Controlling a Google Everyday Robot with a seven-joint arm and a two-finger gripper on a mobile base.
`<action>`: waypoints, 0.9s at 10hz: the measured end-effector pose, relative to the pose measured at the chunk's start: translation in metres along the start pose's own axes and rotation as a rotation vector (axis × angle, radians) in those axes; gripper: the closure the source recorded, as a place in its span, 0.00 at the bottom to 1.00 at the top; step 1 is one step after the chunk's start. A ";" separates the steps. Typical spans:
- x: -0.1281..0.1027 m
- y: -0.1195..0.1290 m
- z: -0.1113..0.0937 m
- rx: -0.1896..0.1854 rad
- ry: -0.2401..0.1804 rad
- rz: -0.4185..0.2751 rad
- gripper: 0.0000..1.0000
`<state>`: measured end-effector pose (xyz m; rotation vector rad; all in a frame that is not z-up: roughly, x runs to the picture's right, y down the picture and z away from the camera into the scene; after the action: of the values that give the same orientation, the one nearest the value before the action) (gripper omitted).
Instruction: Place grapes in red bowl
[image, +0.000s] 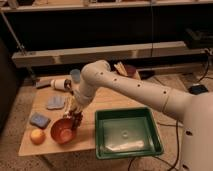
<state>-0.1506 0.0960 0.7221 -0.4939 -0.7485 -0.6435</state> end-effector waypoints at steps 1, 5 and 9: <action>-0.006 0.001 0.002 0.010 0.014 -0.030 1.00; -0.033 -0.015 -0.007 0.014 0.044 -0.109 1.00; -0.042 -0.022 0.009 -0.001 0.042 -0.128 0.97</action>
<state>-0.1935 0.1013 0.7004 -0.4343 -0.7441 -0.7715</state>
